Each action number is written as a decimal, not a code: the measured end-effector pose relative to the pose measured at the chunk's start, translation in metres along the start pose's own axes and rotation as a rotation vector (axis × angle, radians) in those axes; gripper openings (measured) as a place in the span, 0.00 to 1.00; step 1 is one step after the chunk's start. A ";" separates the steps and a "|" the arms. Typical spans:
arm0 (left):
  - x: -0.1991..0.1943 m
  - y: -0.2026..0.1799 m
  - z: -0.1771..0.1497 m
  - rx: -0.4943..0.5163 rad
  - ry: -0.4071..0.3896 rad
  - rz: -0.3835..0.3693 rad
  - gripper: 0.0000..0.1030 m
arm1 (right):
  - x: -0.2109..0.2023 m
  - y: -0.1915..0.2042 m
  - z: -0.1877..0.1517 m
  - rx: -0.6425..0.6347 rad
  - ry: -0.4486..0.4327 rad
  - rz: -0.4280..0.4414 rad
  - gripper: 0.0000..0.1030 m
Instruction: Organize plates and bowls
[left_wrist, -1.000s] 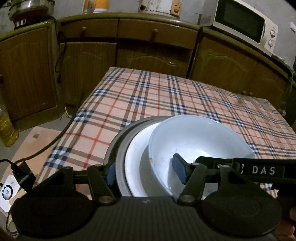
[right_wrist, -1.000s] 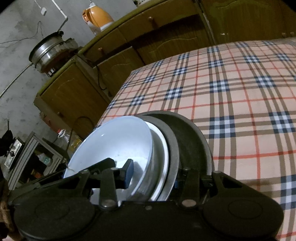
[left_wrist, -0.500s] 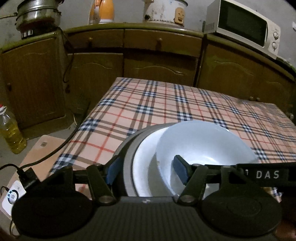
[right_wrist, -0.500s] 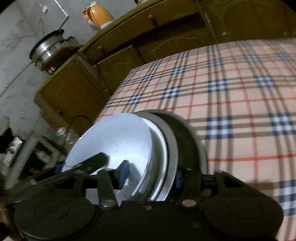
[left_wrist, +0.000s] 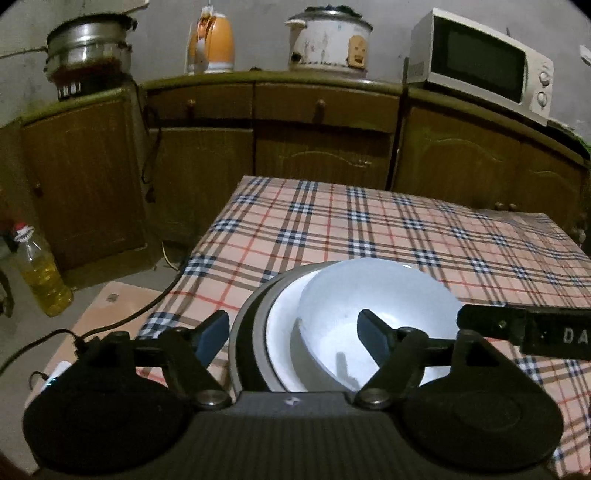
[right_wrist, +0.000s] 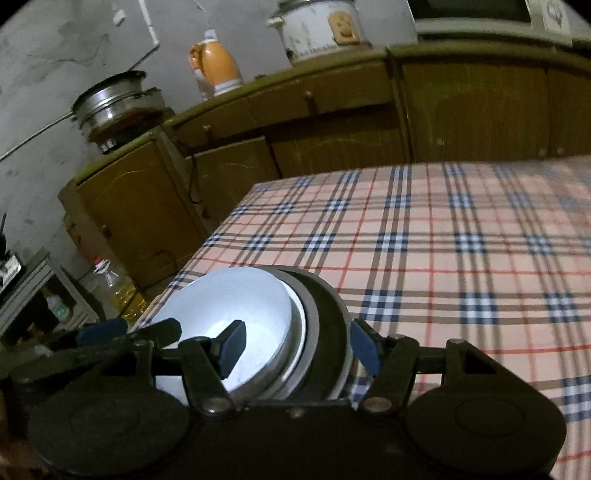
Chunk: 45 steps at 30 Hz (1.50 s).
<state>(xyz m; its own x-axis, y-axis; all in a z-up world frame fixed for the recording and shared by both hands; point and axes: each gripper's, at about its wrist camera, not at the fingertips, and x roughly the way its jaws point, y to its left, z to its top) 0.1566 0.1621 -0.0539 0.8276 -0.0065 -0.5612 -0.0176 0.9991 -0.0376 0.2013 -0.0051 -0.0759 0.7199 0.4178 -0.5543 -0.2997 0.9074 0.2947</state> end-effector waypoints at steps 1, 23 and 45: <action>-0.008 -0.002 -0.001 0.001 -0.005 0.005 0.78 | -0.008 0.003 -0.002 -0.017 -0.004 -0.008 0.75; -0.126 -0.043 -0.023 -0.027 -0.090 0.098 1.00 | -0.142 0.022 -0.049 -0.048 -0.049 -0.043 0.78; -0.150 -0.052 -0.030 -0.018 -0.120 0.143 1.00 | -0.170 0.023 -0.059 -0.046 -0.063 -0.020 0.78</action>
<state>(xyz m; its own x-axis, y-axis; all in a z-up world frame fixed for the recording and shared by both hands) 0.0169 0.1097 0.0071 0.8770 0.1419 -0.4591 -0.1495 0.9886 0.0201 0.0356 -0.0525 -0.0209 0.7633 0.3971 -0.5096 -0.3122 0.9173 0.2471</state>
